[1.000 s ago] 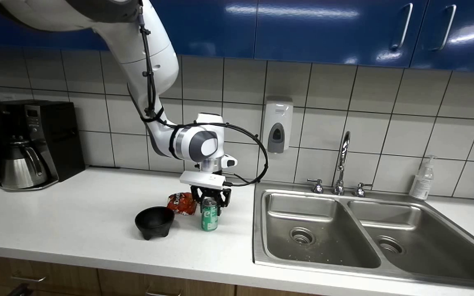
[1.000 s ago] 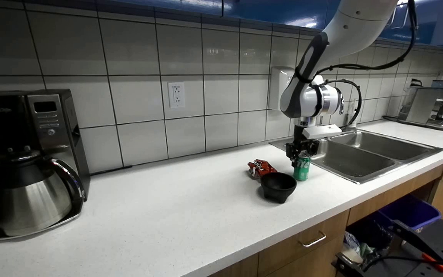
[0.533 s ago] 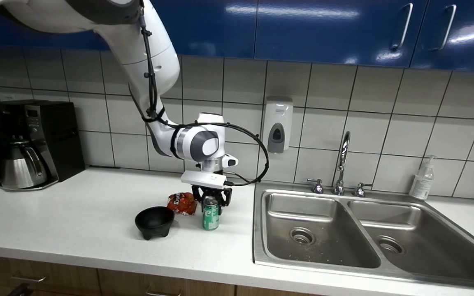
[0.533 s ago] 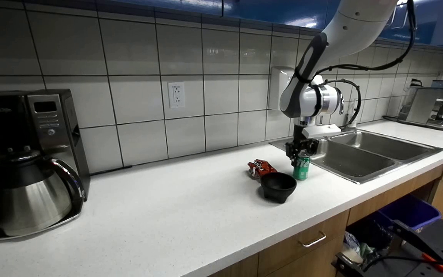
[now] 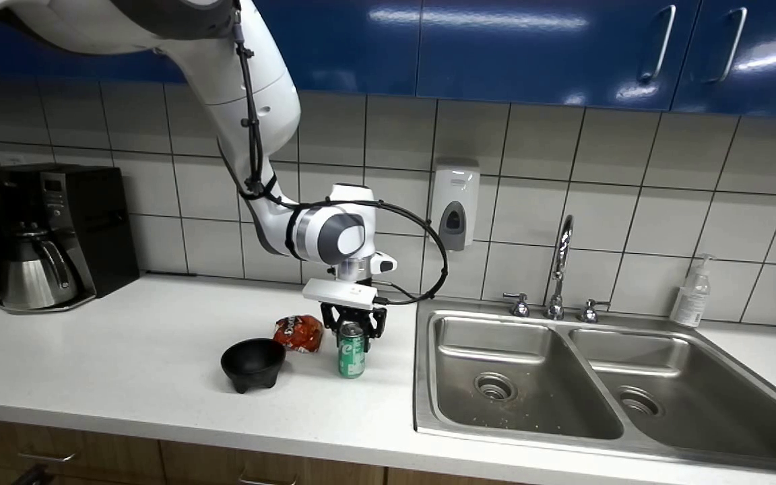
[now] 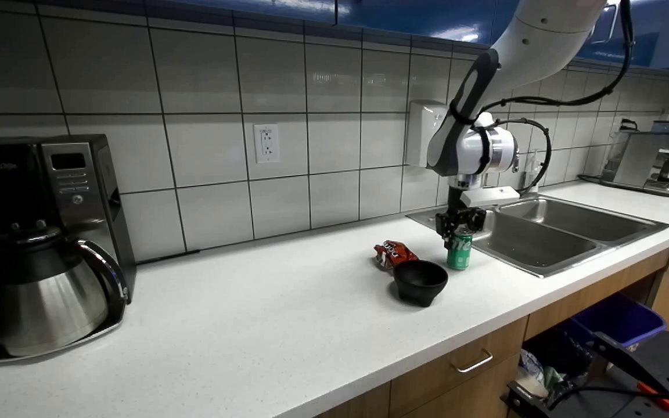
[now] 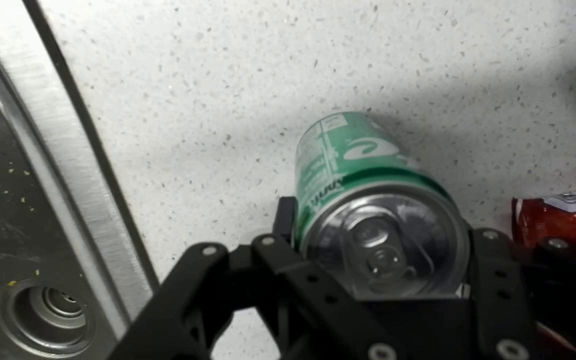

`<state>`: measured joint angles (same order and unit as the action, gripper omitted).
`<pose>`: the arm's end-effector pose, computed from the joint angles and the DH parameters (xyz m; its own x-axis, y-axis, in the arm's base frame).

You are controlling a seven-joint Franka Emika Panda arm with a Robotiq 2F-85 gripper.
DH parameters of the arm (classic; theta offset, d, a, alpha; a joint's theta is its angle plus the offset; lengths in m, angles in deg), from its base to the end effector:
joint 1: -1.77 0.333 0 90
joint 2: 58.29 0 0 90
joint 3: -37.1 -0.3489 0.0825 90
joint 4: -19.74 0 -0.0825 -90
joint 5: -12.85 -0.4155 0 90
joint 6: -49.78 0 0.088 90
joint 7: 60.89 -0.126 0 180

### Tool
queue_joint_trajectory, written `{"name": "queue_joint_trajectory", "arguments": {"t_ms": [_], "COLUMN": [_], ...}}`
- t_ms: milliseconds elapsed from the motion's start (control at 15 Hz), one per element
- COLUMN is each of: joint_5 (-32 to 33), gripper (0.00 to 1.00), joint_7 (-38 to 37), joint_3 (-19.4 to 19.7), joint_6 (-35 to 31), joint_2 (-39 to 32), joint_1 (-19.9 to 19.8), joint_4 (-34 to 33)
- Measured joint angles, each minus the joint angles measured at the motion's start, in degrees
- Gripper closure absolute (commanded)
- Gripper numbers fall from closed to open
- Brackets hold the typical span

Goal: Put the can in the bowl

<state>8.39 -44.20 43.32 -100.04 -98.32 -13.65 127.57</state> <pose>0.6246 -0.2467 0.1188 0.9916 -0.1254 0.0306 -0.1265 -0.9912 0.0384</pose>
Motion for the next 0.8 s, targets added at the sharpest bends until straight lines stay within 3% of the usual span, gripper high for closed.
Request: {"name": "queue_joint_trajectory", "arguments": {"t_ms": [800], "joint_5": [0.00], "gripper": [0.61], "joint_7": [0.00], "joint_3": [-0.10], "joint_6": [-0.02], "joint_2": [3.11], "joint_1": [-0.68], "joint_4": [0.77]}}
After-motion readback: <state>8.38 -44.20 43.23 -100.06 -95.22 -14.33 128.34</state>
